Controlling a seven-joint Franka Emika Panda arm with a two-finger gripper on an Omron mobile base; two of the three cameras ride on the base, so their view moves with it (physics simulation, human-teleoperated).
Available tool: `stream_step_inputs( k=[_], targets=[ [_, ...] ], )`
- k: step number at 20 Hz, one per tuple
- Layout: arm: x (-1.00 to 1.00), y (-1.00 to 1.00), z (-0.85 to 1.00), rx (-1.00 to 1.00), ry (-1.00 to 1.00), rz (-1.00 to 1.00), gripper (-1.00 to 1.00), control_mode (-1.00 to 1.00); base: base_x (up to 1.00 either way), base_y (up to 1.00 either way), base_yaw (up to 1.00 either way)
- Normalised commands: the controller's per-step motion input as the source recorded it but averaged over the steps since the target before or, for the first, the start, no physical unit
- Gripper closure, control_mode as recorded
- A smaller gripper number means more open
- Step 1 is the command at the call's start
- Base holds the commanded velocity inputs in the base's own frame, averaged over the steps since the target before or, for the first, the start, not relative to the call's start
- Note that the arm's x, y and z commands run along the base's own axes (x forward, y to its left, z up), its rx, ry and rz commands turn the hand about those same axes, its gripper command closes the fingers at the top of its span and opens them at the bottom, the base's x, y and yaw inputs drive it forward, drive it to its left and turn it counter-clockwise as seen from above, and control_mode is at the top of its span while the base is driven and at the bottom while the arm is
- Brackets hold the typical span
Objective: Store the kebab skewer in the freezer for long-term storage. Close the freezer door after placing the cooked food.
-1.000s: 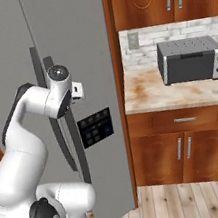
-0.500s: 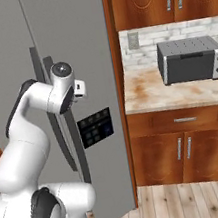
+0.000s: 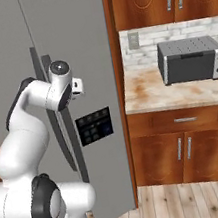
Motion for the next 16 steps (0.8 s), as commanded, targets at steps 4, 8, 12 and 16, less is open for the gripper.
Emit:
stream_step_inputs(
  k=[4, 8, 12, 16],
  targets=[
    [0.34, 0.15, -0.06, 0.0, 0.0, -0.02, -1.0, -1.0, 0.0, 0.0, 0.0],
    [0.43, 0.16, -0.01, -0.04, 0.0, -0.11, -1.0, -1.0, 0.0, 0.0, 0.0],
    [0.49, 0.11, 0.0, -0.05, 0.0, -0.15, -1.0, -1.0, 0.0, 0.0, 0.0],
    [0.46, 0.08, 0.0, -0.04, 0.0, -0.15, -1.0, -1.0, 0.0, 0.0, 0.0]
  ],
)
